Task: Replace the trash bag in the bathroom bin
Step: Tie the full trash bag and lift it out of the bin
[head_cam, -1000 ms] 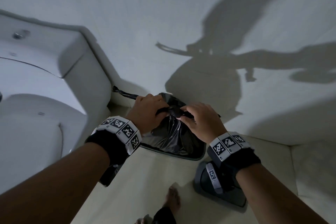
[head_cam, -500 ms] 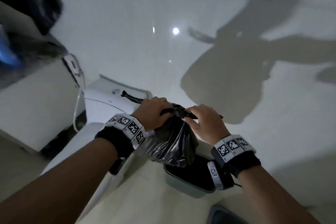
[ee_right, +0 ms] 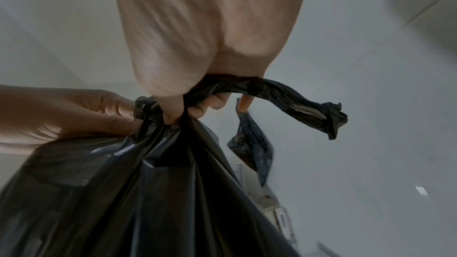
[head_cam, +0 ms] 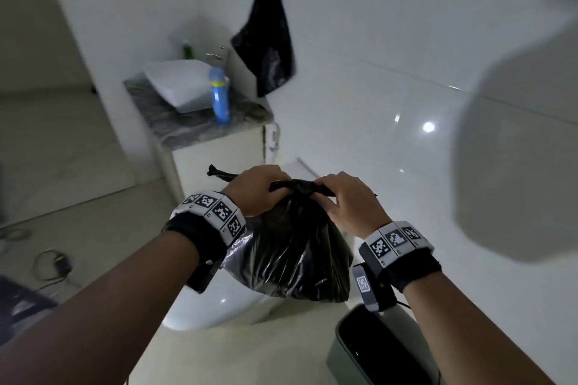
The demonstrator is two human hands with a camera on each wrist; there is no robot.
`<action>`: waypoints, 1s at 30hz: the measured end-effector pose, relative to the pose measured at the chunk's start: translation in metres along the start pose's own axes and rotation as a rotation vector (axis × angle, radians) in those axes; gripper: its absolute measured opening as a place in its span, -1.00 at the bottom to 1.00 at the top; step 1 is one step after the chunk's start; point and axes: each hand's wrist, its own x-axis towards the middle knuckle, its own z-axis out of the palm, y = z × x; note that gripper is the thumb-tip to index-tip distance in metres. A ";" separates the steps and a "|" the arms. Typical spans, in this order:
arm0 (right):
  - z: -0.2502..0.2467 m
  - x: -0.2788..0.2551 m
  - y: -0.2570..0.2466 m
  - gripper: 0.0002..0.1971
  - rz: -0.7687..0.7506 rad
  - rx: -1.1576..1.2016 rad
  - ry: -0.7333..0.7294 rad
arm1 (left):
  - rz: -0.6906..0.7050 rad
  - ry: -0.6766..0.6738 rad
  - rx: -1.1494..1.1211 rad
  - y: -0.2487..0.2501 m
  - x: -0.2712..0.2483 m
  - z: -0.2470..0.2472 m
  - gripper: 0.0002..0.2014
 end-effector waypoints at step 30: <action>0.250 0.317 -0.284 -0.75 -0.459 0.087 -0.279 | -0.510 0.211 0.112 -0.366 -0.130 -0.236 -0.73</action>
